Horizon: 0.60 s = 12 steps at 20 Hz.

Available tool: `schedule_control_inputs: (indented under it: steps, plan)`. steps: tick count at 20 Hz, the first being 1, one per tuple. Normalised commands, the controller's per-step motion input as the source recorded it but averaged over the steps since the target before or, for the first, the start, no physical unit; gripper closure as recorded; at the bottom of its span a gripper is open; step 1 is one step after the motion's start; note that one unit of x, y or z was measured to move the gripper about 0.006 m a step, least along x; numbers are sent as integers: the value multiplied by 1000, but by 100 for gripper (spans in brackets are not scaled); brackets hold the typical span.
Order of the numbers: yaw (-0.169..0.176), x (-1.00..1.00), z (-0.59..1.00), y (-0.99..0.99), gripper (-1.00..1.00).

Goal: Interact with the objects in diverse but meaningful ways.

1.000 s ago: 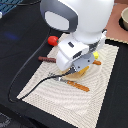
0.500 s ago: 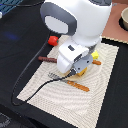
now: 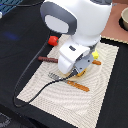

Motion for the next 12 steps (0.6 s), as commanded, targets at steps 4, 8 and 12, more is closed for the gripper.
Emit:
schedule_control_inputs:
  steps: [4,8,12]
  plan:
    - [95,-854,361,421,-100]
    - [90,-904,214,384,-100]
    - [81,-966,56,340,-100]
